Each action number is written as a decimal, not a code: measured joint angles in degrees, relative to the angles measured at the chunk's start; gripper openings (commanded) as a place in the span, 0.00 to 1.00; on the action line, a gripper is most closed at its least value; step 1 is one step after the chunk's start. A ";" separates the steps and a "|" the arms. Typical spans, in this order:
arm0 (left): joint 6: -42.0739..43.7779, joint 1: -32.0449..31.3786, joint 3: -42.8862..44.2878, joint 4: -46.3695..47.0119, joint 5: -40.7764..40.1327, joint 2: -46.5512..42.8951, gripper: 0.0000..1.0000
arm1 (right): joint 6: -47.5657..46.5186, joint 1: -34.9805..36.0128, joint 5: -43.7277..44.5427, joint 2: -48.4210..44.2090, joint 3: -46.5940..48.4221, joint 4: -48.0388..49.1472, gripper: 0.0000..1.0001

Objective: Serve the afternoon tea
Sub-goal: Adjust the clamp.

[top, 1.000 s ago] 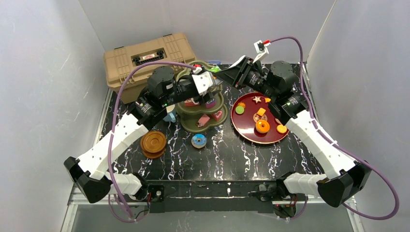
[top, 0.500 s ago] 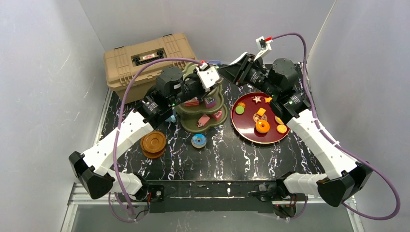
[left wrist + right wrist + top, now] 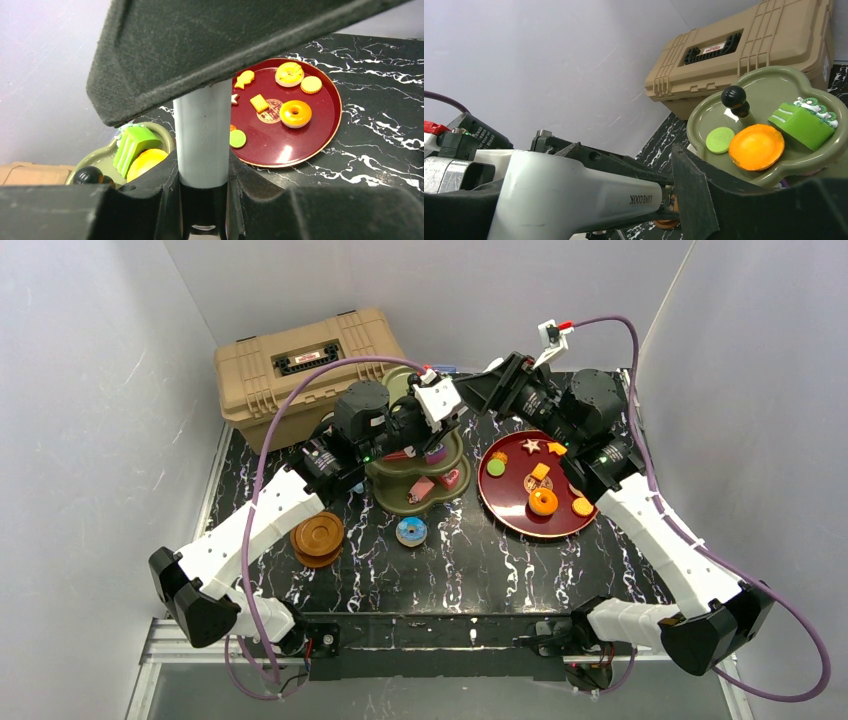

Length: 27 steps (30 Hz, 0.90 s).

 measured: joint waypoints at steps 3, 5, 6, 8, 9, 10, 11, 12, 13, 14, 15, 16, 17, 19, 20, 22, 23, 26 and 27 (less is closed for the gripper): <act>0.26 -0.24 -0.04 0.76 0.04 -0.09 0.00 | 0.76 0.00 -0.04 0.00 -0.02 0.59 0.69; 0.50 -0.28 -0.13 1.01 -0.13 -0.11 0.00 | 1.20 0.13 -0.09 -0.02 -0.33 1.27 0.67; 0.50 -0.28 -0.13 0.98 -0.35 -0.11 0.00 | 1.44 0.13 -0.09 -0.02 -0.61 1.57 0.66; 0.35 -0.28 -0.11 0.81 -0.81 -0.09 0.00 | 1.62 0.13 -0.09 -0.02 -0.96 1.81 0.64; 0.00 -0.28 -0.09 0.59 -1.07 -0.04 0.00 | 1.66 0.17 -0.07 -0.02 -1.16 1.90 0.63; -0.31 -0.28 -0.09 0.44 -1.20 -0.04 0.00 | 1.70 0.26 -0.04 -0.02 -1.31 2.08 0.61; -0.85 -0.28 0.13 0.00 -1.38 0.02 0.00 | 1.66 0.44 0.00 -0.02 -1.44 2.23 0.57; -1.55 -0.31 0.48 -0.50 -1.64 0.15 0.00 | 1.57 0.63 0.07 0.00 -1.49 2.21 0.53; -2.21 -0.31 0.94 -1.03 -1.90 0.28 0.00 | 1.40 0.83 0.26 0.00 -1.51 2.25 0.49; -2.84 -0.33 1.38 -1.51 -2.05 0.35 0.00 | 0.85 0.98 0.85 0.00 -1.55 2.32 0.45; -3.34 -0.37 1.84 -1.95 -2.23 0.35 0.00 | 0.42 0.98 1.25 0.02 -1.66 2.43 0.41; -3.80 -0.39 2.29 -2.32 -2.43 0.35 0.00 | 0.22 0.98 1.40 0.07 -1.73 2.58 0.37; -4.11 -0.39 2.40 -2.38 -2.60 0.35 0.00 | -0.07 0.96 1.68 0.24 -1.73 2.73 0.33; -4.68 -0.42 2.67 -2.47 -2.69 0.33 0.18 | -0.07 0.92 2.45 0.59 -1.73 2.91 0.24; -4.94 -0.37 2.71 -2.47 -2.67 0.33 0.24 | -0.13 0.85 2.62 0.72 -1.73 2.99 0.20; -5.09 -0.35 2.73 -2.54 -2.73 0.26 0.41 | -0.83 0.81 3.21 0.96 -1.73 2.82 0.12; -5.07 -0.33 2.73 -2.56 -2.69 0.26 0.56 | -1.16 0.83 3.28 1.01 -1.64 2.60 0.06; -4.72 -0.42 2.73 -1.99 -1.73 0.04 0.89 | -2.73 1.25 3.26 1.33 -0.52 -0.46 0.03; -4.66 -0.46 2.73 -1.99 -1.40 -0.15 0.96 | -3.54 1.31 3.43 1.57 0.00 -1.55 0.03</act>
